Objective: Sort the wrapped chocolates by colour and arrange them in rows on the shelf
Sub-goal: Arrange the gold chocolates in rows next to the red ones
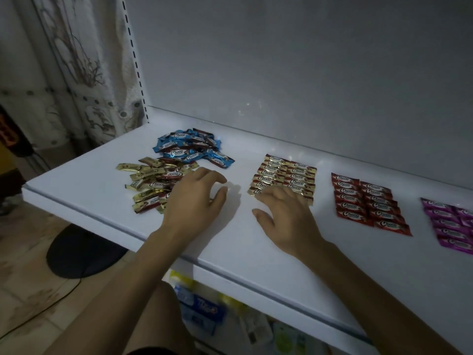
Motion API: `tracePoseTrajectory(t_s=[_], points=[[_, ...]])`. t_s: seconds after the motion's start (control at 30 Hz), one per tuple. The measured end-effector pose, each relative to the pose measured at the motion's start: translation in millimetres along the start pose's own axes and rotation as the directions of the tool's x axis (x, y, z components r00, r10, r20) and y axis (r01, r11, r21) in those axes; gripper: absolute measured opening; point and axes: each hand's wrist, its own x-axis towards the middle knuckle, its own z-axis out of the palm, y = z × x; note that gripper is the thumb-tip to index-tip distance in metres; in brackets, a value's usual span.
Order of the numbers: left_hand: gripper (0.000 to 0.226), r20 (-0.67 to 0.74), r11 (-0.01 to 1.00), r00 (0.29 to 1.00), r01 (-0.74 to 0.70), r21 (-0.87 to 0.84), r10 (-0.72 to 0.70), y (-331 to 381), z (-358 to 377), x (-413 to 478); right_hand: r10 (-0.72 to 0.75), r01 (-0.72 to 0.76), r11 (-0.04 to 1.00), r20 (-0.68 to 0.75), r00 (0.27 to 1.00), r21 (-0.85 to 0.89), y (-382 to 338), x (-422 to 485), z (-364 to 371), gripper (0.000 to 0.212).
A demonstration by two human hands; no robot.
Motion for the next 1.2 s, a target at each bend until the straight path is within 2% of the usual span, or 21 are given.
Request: tracePoseTrajectory(t_s=[0.1, 0.2, 0.3, 0.4, 0.47, 0.63, 0.73, 0.8, 0.87, 0.97, 1.03, 1.1, 1.2], points=[[0.044, 0.009, 0.988, 0.998, -0.067, 0.142, 0.066, -28.2, -13.6, -1.8, -0.015, 0.007, 0.998, 0.142, 0.990, 0.061, -24.7, 13.2, 8.0, 0.045], [0.063, 0.052, 0.955, 0.994, -0.104, 0.276, 0.094, -52.7, -26.6, -0.3, -0.059, 0.048, 0.996, 0.163, 0.985, 0.073, -50.6, 28.3, 21.7, 0.047], [0.096, 0.190, 0.934, 0.981, -0.096, 0.344, 0.030, -73.2, -35.1, -0.7, -0.035, 0.017, 0.994, 0.169, 0.985, 0.107, -65.7, 47.5, 34.2, 0.044], [0.109, 0.192, 0.959, 0.977, 0.034, 0.280, -0.090, -87.5, -26.5, -5.9, 0.044, -0.081, 0.979, 0.195, 0.980, 0.188, -69.8, 69.3, 42.5, 0.043], [0.108, 0.209, 0.969, 0.964, 0.116, 0.216, -0.162, -91.5, -20.8, -6.8, 0.067, -0.125, 0.960, 0.228, 0.971, 0.251, -69.9, 83.6, 47.3, 0.043], [0.097, 0.212, 0.973, 0.970, 0.072, 0.218, -0.119, -92.6, -17.0, -3.3, 0.038, -0.164, 0.925, 0.346, 0.938, 0.343, -74.7, 113.7, 55.1, 0.060], [0.089, 0.183, 0.980, 0.976, 0.085, 0.182, -0.119, -92.7, -15.4, -3.4, 0.012, -0.188, 0.902, 0.411, 0.912, 0.390, -82.5, 124.5, 63.3, 0.063], [0.089, 0.196, 0.972, 0.973, 0.078, 0.223, -0.123, -92.9, -16.5, -1.4, -0.014, -0.162, 0.912, 0.425, 0.905, 0.377, -88.0, 129.1, 66.7, 0.061], [0.088, 0.198, 0.949, 0.974, 0.043, 0.311, -0.109, -94.6, -18.4, 7.2, -0.012, -0.189, 0.877, 0.412, 0.911, 0.442, -89.4, 131.1, 67.7, 0.055], [0.088, 0.220, 0.914, 0.974, -0.033, 0.403, -0.062, -97.4, -17.8, 26.3, 0.067, -0.291, 0.750, 0.370, 0.927, 0.594, -88.2, 122.7, 65.9, 0.049], [0.086, 0.245, 0.922, 0.969, -0.078, 0.380, -0.019, -98.4, -14.8, 31.5, 0.139, -0.295, 0.706, 0.283, 0.949, 0.644, -84.7, 111.8, 71.8, 0.045], [0.076, 0.209, 0.946, 0.978, -0.093, 0.311, 0.028, -101.2, -9.2, 30.4, 0.202, -0.282, 0.700, 0.197, 0.959, 0.656, -80.9, 105.1, 77.0, 0.042], [0.056, 0.140, 0.953, 0.982, -0.160, 0.258, 0.127, -107.9, -5.0, 33.1, 0.245, -0.289, 0.626, 0.169, 0.955, 0.724, -76.5, 104.9, 79.1, 0.038]])
